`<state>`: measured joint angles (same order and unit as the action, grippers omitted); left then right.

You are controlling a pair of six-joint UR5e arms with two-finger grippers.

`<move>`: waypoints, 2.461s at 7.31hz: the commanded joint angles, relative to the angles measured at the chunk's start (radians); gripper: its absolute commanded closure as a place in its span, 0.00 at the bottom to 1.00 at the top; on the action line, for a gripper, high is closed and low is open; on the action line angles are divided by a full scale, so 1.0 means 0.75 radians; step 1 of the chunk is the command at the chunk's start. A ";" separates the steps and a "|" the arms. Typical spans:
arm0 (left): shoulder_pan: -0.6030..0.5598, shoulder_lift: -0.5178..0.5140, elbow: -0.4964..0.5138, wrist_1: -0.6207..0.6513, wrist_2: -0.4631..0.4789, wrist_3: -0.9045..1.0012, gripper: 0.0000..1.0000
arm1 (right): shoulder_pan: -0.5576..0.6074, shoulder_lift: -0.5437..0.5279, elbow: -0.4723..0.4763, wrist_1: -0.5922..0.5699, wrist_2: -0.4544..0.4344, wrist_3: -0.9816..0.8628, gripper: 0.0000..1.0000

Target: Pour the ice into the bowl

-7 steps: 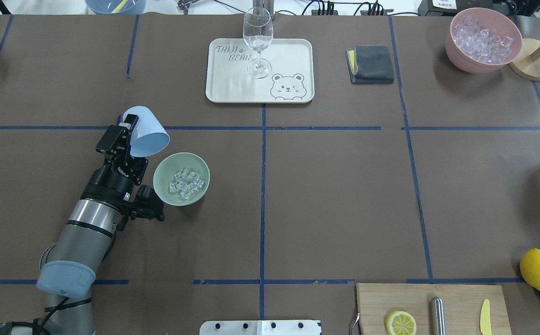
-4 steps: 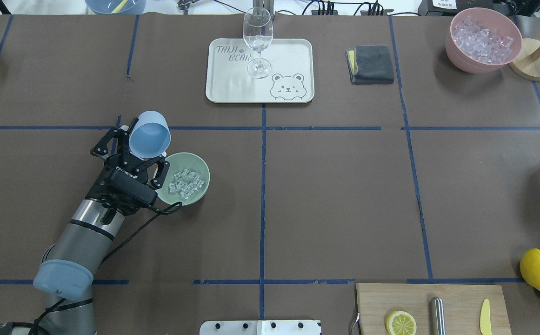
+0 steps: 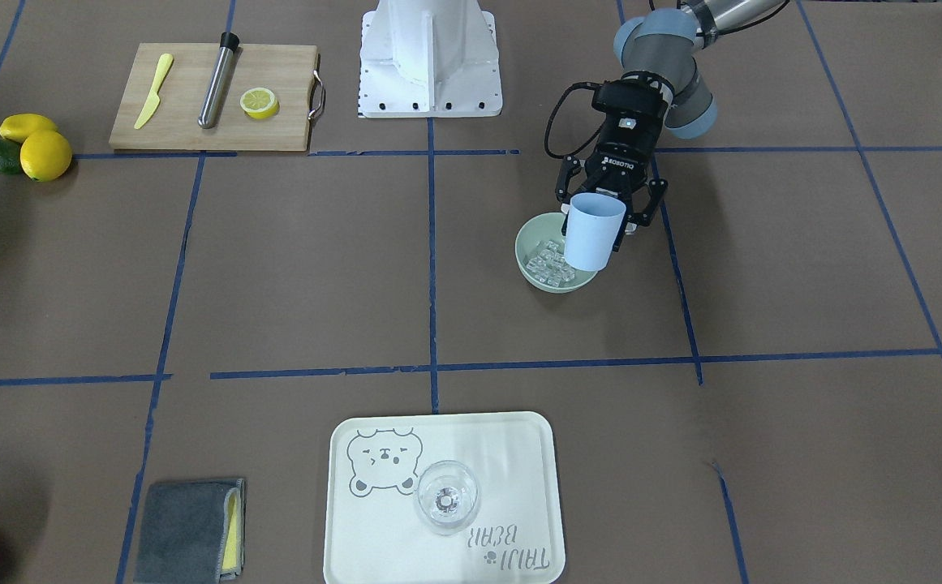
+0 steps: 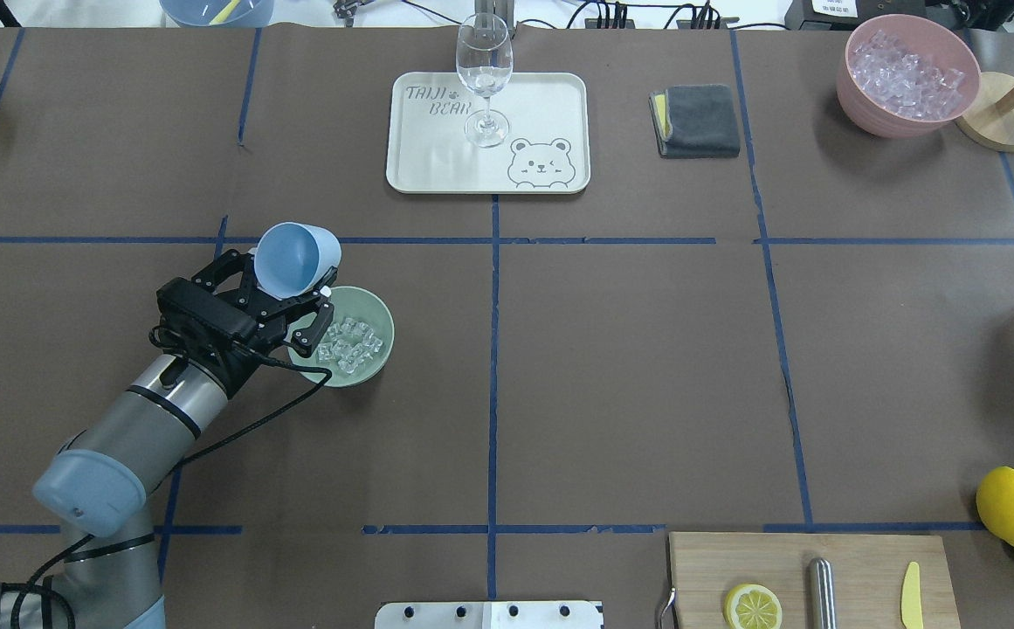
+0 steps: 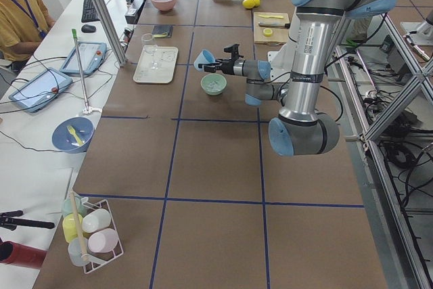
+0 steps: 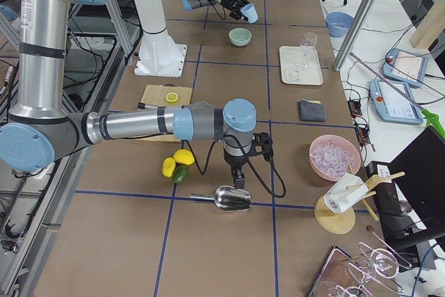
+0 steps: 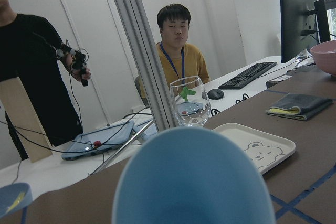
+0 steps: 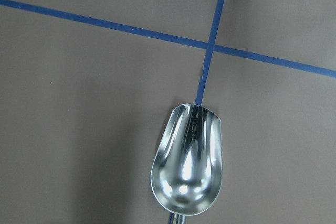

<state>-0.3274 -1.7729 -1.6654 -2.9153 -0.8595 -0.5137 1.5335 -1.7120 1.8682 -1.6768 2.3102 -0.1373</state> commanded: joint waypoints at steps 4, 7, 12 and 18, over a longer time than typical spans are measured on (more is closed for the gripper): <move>-0.374 0.244 -0.001 0.354 -0.572 -0.406 1.00 | 0.001 0.004 0.013 0.000 0.000 0.001 0.00; -0.551 0.487 0.014 0.260 -0.907 -0.590 1.00 | 0.001 0.006 0.021 0.000 0.000 0.003 0.00; -0.547 0.568 0.140 0.028 -0.877 -0.655 1.00 | 0.003 0.002 0.027 0.000 0.002 0.003 0.00; -0.543 0.566 0.151 0.028 -0.879 -0.639 0.00 | 0.001 0.004 0.031 -0.002 0.002 0.009 0.00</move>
<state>-0.7348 -1.3483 -1.5469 -2.8946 -1.5175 -0.9986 1.5344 -1.7101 1.8904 -1.6782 2.3117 -0.1322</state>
